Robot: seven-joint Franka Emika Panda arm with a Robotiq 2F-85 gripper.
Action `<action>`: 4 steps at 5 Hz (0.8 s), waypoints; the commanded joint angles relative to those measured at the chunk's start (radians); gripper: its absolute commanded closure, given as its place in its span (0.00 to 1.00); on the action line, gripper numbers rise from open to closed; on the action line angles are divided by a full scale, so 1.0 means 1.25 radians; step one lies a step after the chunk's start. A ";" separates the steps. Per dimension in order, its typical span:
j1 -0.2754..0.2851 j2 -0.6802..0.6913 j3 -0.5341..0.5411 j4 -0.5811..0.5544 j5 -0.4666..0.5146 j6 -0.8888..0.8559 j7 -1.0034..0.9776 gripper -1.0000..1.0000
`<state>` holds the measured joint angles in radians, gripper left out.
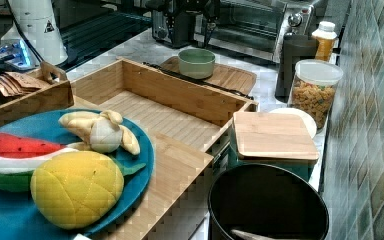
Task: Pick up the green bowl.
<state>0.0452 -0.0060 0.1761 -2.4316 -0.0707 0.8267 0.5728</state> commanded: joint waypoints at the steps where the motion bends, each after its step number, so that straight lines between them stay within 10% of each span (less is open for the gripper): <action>1: 0.010 0.044 -0.037 -0.033 0.047 0.053 -0.077 0.00; 2: 0.106 0.058 -0.135 -0.041 0.074 0.080 -0.099 0.00; 4: 0.060 0.061 -0.088 -0.058 0.059 0.110 -0.062 0.00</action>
<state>0.1324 0.0955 0.0710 -2.5039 -0.0208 0.9688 0.4866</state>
